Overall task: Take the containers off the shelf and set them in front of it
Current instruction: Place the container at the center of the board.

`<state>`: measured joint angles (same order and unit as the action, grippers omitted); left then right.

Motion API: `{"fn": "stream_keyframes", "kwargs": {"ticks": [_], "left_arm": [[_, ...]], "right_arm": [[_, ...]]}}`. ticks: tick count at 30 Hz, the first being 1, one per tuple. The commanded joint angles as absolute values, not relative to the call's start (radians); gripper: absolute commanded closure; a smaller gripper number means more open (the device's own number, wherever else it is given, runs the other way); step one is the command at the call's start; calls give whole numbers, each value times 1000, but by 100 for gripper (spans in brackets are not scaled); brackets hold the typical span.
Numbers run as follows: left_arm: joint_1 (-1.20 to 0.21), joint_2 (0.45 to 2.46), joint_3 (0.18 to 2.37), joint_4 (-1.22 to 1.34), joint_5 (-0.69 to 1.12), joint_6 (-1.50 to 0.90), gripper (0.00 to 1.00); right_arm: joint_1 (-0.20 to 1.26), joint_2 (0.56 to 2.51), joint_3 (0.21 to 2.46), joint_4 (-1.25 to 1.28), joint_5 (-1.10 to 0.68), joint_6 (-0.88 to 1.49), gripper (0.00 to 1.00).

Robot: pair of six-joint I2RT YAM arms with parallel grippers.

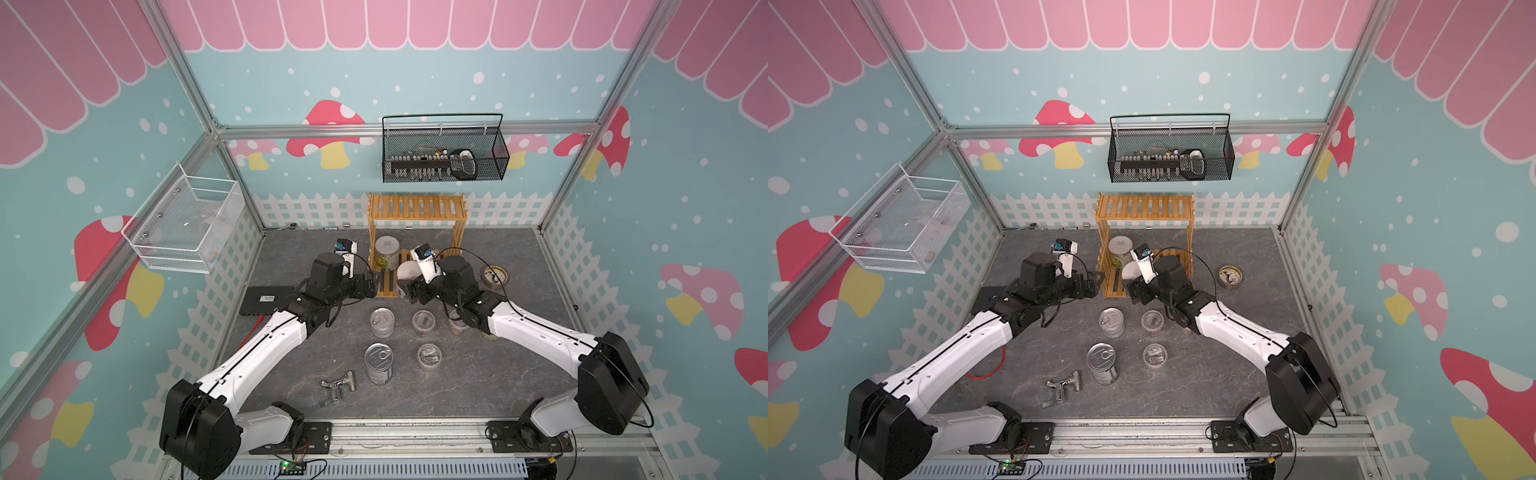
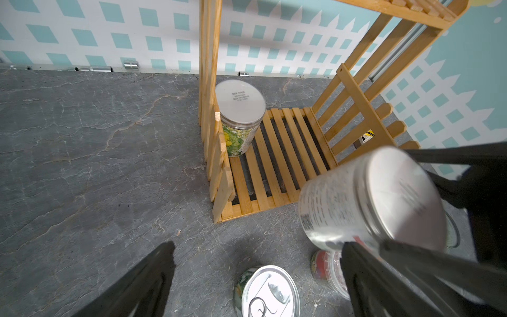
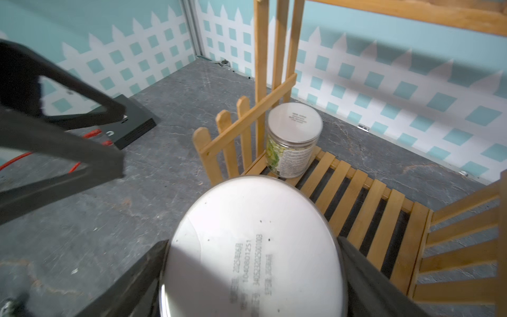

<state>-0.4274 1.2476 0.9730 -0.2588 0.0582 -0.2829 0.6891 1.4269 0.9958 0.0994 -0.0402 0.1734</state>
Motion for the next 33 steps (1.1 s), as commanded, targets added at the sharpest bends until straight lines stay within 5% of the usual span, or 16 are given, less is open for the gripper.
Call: {"fn": "stream_keyframes", "kwargs": {"ticks": [1, 20, 33], "left_arm": [[-423, 1249, 991, -268, 78, -271, 2], [-423, 1265, 994, -267, 106, -275, 2], [-423, 1272, 989, -244, 119, -279, 2]], "right_arm": [[706, 1330, 954, 61, -54, 149, 44], [774, 855, 746, -431, 124, 455, 44], [816, 733, 622, -589, 282, 731, 43]]}}
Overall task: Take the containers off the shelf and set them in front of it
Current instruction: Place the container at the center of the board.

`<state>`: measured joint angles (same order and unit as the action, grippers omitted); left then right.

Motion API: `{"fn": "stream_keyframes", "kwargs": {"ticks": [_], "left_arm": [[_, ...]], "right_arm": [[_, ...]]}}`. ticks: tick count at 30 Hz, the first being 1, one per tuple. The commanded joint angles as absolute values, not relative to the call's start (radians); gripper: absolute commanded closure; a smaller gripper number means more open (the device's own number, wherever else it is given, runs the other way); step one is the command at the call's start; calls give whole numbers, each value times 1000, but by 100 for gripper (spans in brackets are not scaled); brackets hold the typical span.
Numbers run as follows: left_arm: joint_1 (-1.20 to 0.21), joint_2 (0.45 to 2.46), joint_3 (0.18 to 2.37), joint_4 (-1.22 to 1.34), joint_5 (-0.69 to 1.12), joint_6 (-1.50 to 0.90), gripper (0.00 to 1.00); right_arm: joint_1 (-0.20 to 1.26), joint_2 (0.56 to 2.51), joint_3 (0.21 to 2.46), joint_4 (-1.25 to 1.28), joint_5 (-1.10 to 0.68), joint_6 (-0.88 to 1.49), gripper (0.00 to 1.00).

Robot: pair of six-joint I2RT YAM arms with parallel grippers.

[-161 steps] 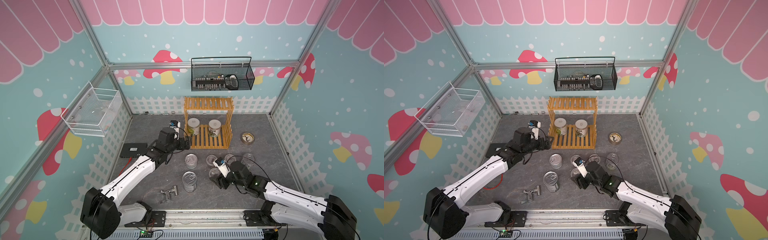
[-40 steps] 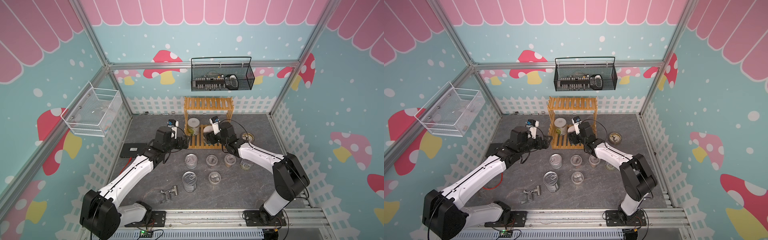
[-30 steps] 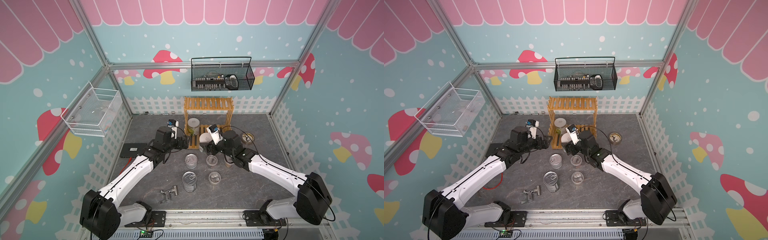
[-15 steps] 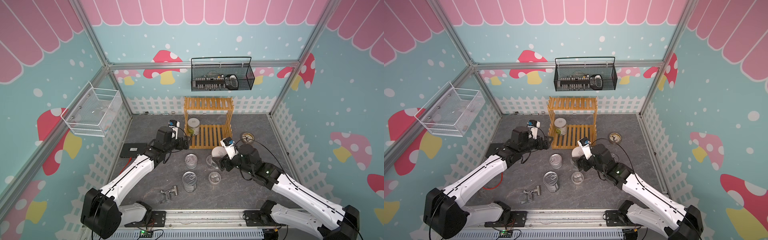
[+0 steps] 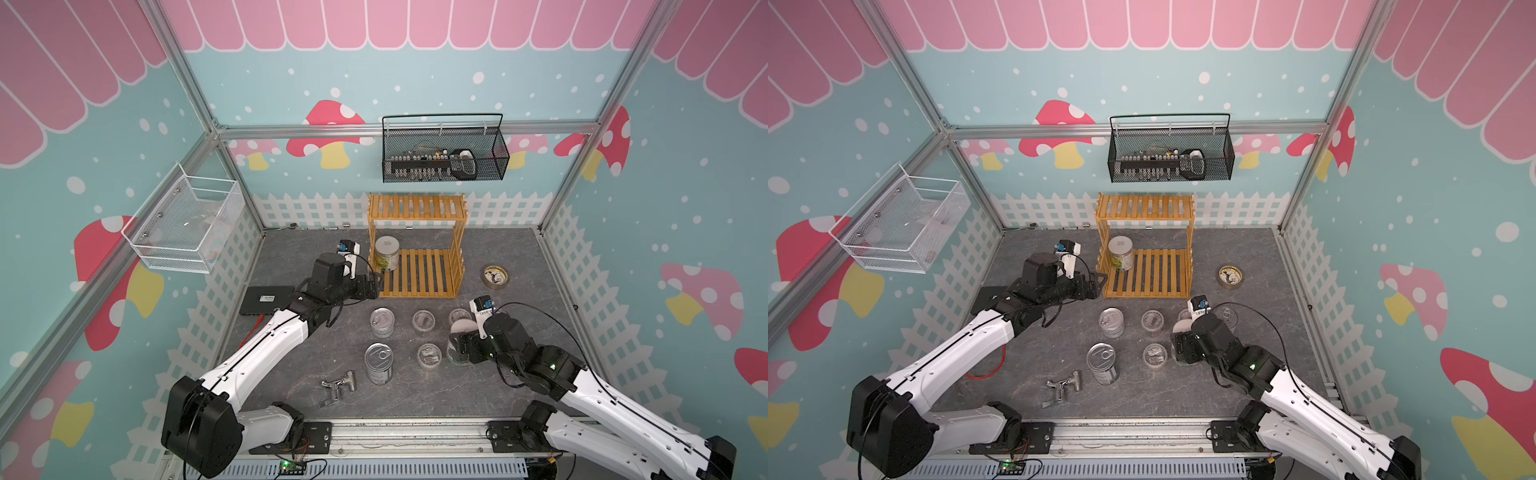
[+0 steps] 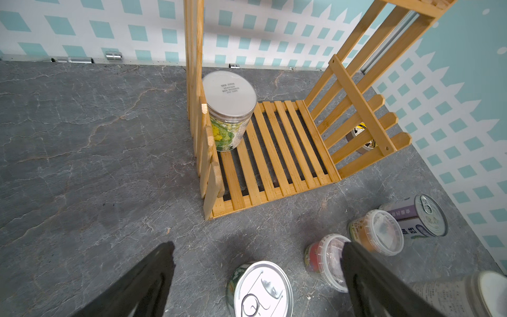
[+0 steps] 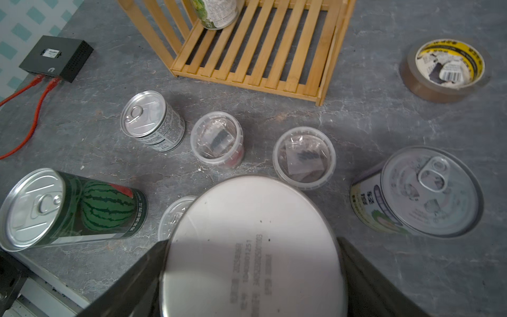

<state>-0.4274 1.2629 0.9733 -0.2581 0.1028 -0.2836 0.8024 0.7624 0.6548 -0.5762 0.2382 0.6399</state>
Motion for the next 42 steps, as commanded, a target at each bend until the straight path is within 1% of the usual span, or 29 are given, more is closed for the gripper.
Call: {"fn": "stream_keyframes", "kwargs": {"ticks": [1, 8, 15, 20, 24, 30, 33, 42], "left_arm": [[-423, 1271, 989, -244, 119, -278, 2], [-422, 1272, 989, -243, 117, -276, 2], [-423, 1272, 990, -244, 118, -275, 2], [-422, 1280, 997, -244, 120, -273, 2], [-422, 1282, 997, -244, 121, -272, 2], [-422, 1284, 999, -244, 122, -272, 2], [-422, 1284, 1000, -243, 122, -271, 2], [-422, 1282, 999, -244, 126, -270, 2]], "right_arm": [[816, 725, 599, -573, 287, 732, 43], [821, 725, 511, -505, 325, 732, 41], [822, 705, 455, -466, 347, 729, 37], [824, 704, 426, -426, 312, 721, 32], [826, 715, 436, -442, 316, 705, 24], [829, 723, 437, -434, 290, 695, 18], [831, 721, 440, -436, 284, 685, 12], [838, 728, 460, -477, 274, 692, 7]]}}
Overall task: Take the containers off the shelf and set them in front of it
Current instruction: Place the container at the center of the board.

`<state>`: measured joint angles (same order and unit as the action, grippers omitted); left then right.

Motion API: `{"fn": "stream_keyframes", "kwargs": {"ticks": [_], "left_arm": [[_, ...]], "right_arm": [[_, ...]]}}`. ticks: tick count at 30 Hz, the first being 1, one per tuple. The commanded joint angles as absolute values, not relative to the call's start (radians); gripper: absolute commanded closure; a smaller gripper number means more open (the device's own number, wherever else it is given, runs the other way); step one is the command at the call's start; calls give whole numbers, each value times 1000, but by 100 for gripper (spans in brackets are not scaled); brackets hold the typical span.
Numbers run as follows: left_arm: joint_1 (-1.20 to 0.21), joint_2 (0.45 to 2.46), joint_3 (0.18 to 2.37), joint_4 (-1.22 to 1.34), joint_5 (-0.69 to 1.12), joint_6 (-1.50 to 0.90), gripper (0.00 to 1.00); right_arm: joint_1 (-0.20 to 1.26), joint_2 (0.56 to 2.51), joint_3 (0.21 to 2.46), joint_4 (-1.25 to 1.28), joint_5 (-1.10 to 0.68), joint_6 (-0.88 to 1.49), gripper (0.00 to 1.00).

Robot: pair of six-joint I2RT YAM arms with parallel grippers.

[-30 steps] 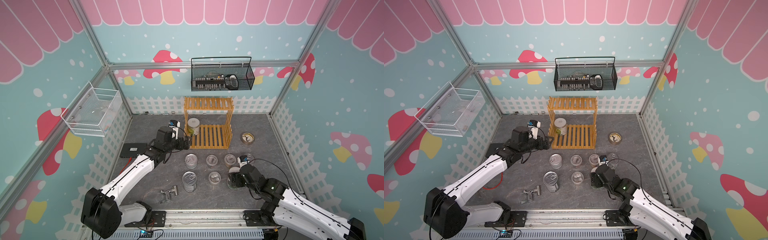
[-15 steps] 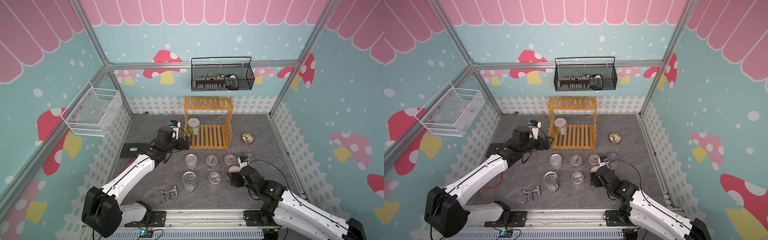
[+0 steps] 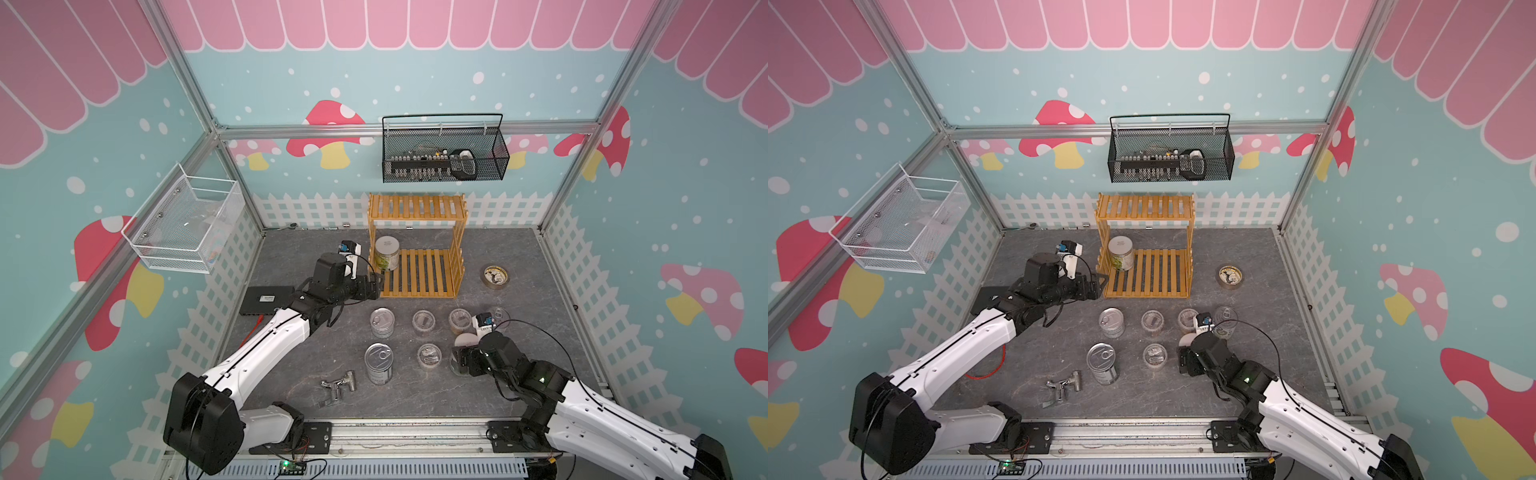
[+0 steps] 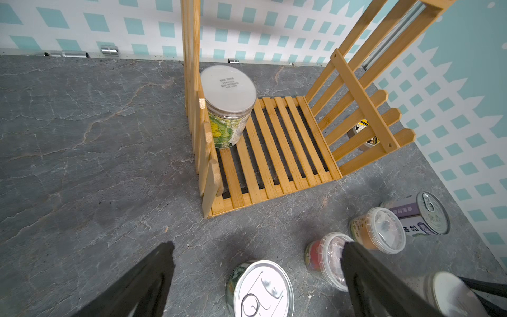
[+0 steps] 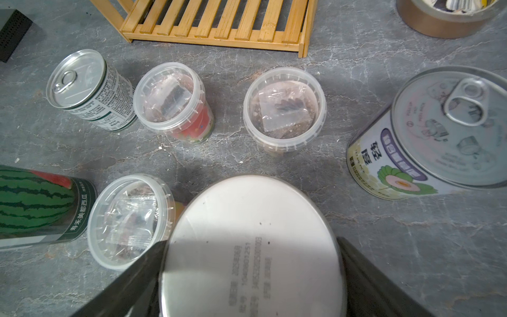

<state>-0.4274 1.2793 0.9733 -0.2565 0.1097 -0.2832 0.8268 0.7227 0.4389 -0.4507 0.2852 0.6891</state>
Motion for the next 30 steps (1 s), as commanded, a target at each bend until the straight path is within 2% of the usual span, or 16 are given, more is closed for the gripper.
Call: {"fn": "stream_keyframes", "kwargs": {"ticks": [1, 16, 30], "left_arm": [[-422, 1282, 999, -243, 126, -271, 2], [-422, 1284, 999, -243, 135, -268, 1], [-423, 1287, 1001, -244, 141, -268, 2]], "right_arm": [[841, 729, 464, -485, 277, 698, 7], [902, 777, 524, -587, 340, 763, 11], [931, 785, 564, -621, 377, 779, 4]]}}
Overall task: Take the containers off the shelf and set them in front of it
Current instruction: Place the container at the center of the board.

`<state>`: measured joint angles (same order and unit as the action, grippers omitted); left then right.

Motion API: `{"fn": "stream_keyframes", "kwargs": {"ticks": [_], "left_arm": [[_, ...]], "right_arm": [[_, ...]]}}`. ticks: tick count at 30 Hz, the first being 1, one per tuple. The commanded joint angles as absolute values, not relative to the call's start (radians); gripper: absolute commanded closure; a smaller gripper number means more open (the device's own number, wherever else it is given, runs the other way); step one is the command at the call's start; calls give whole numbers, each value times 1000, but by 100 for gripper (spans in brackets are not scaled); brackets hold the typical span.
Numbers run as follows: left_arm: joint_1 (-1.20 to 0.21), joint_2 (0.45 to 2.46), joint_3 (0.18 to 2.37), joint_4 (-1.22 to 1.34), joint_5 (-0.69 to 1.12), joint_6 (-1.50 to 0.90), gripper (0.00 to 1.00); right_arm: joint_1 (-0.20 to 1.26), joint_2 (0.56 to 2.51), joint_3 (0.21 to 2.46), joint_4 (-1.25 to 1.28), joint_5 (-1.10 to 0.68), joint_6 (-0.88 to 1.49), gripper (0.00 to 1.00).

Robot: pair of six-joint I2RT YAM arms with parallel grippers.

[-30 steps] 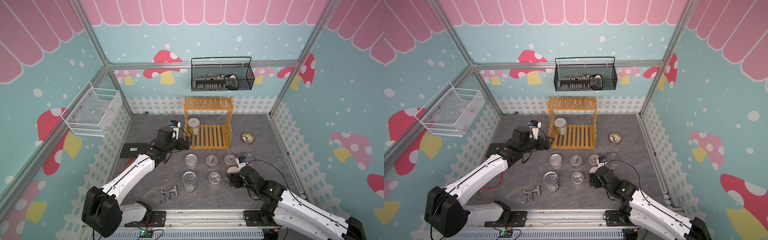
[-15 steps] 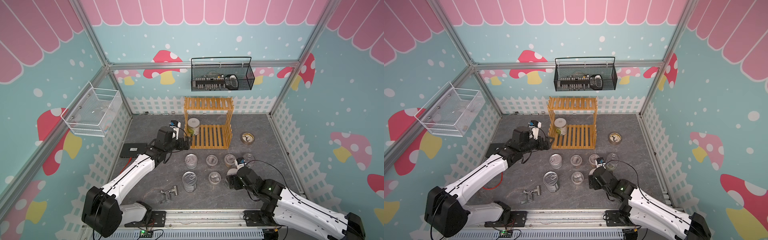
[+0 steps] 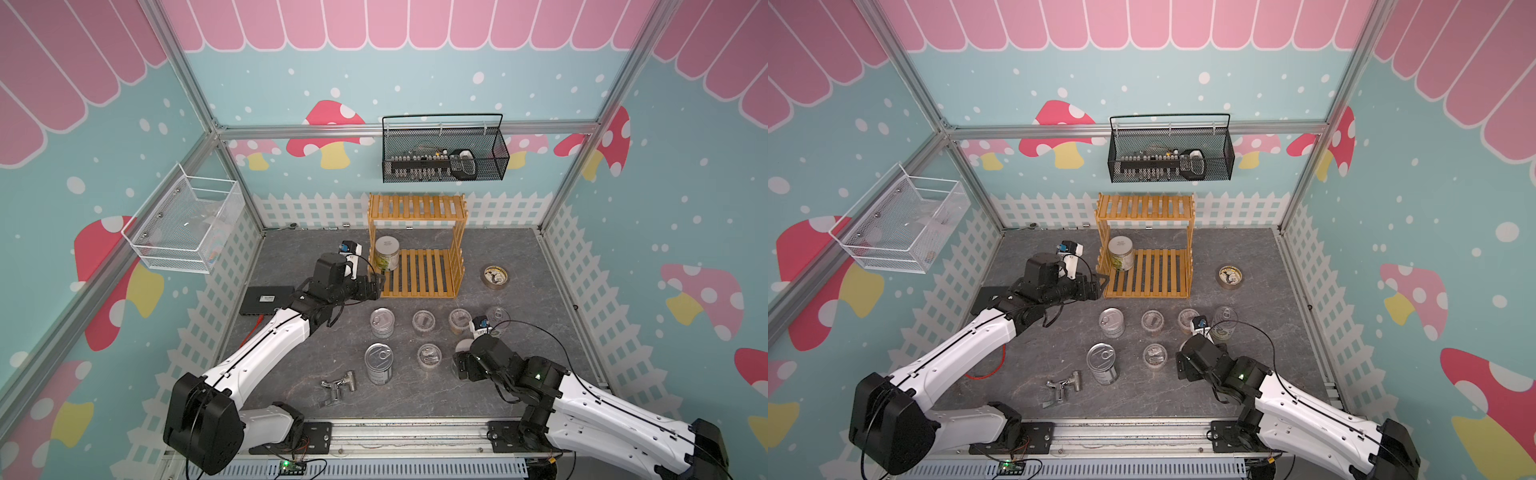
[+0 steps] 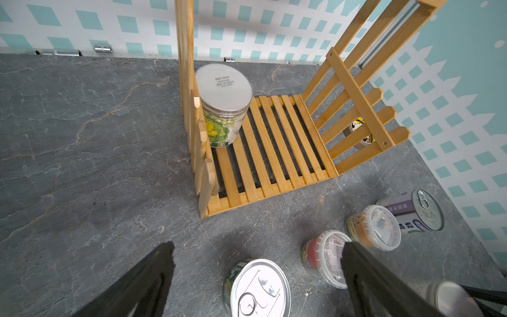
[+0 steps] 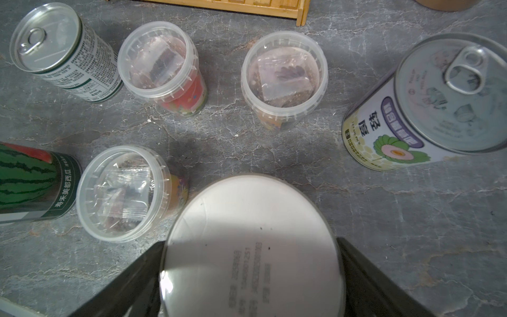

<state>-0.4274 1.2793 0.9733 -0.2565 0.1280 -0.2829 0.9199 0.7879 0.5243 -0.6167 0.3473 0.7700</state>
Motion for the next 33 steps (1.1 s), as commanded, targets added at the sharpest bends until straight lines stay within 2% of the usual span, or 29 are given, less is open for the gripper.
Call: {"fn": "stream_keyframes", "kwargs": {"ticks": [1, 17, 24, 33], "left_arm": [[-422, 1286, 1000, -243, 141, -267, 2], [-394, 1278, 1000, -243, 138, -265, 1], [-393, 1269, 997, -244, 136, -265, 2], [-394, 1262, 994, -246, 137, -268, 1]], "right_arm": [[933, 785, 570, -625, 379, 777, 3], [934, 833, 697, -648, 457, 693, 1], [935, 876, 717, -511, 333, 614, 14], [934, 1023, 767, -477, 218, 528, 19]]}}
